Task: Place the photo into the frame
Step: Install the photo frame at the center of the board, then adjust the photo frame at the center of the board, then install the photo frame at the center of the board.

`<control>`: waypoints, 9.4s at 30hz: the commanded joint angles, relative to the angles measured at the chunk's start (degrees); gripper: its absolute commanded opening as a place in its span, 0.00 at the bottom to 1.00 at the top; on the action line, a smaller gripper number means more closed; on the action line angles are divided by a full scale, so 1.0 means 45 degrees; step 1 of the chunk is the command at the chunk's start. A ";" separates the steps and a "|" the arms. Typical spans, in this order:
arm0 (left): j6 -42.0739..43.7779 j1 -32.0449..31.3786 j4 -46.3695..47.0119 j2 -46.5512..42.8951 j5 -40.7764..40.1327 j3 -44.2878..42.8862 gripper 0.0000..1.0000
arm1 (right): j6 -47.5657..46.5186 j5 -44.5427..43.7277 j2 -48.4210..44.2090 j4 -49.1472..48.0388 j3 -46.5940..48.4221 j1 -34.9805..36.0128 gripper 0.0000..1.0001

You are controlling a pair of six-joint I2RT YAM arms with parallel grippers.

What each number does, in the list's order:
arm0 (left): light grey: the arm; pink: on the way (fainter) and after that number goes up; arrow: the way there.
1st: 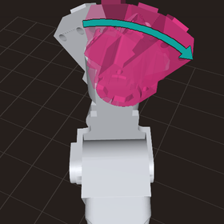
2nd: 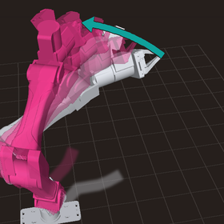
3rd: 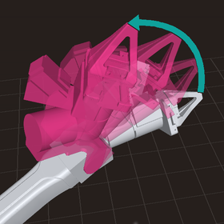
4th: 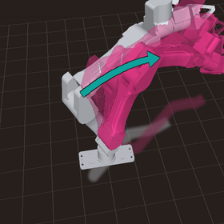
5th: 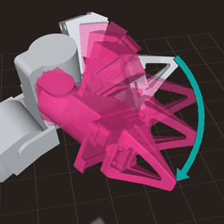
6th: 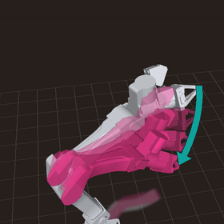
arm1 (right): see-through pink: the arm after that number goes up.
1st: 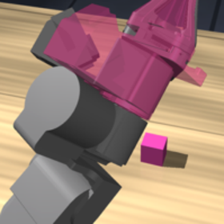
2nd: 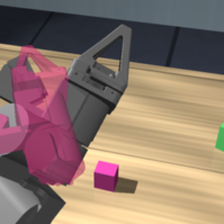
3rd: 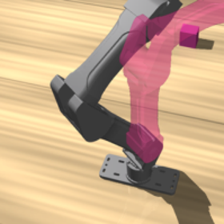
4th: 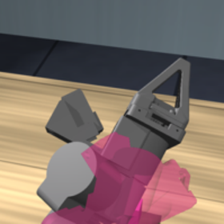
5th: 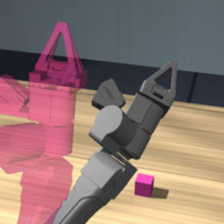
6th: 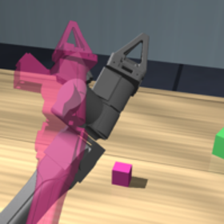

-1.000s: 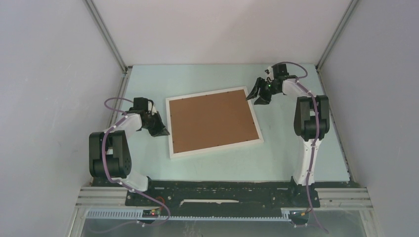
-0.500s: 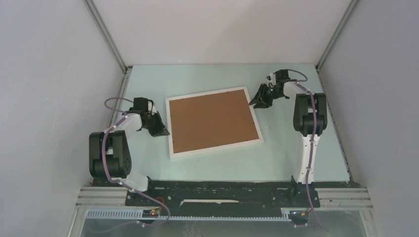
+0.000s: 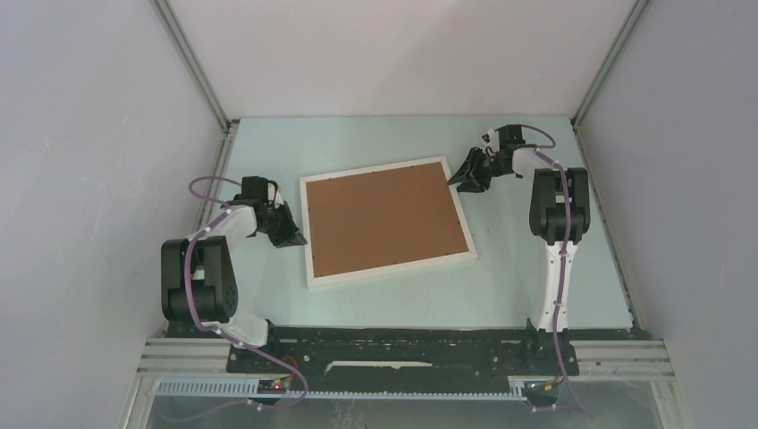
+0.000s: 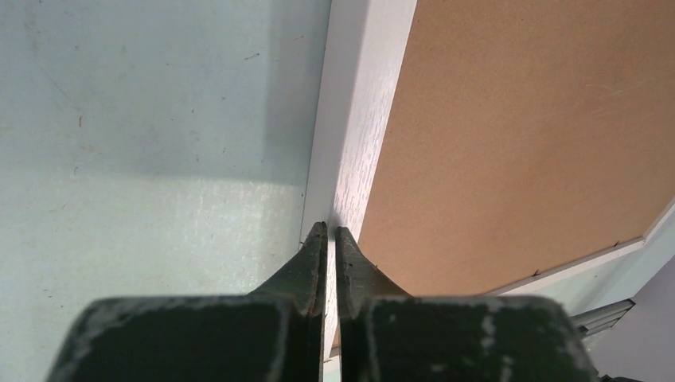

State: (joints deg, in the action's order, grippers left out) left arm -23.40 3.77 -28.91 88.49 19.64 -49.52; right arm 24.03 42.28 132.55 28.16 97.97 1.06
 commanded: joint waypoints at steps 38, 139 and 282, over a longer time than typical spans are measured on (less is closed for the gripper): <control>0.0151 -0.0204 0.0144 -0.0391 0.0568 -0.0031 0.01 | 0.0515 0.0923 0.0159 -0.0652 -0.0502 -0.0544 0.45; -0.0110 -0.0211 0.0424 -0.0506 0.1222 0.0144 0.00 | -0.0067 -0.4855 -1.2087 0.2198 -0.8918 0.1547 0.83; -0.0078 -0.1950 0.0310 0.2636 0.1202 -0.2195 0.28 | 0.1138 -0.2241 -0.5122 -0.1787 -0.7602 0.0315 0.42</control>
State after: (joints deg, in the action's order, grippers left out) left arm -24.84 -4.08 -23.68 101.86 24.82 -59.24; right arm 29.76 36.82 111.04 18.63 63.79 0.95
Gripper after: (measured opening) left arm 0.385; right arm 0.427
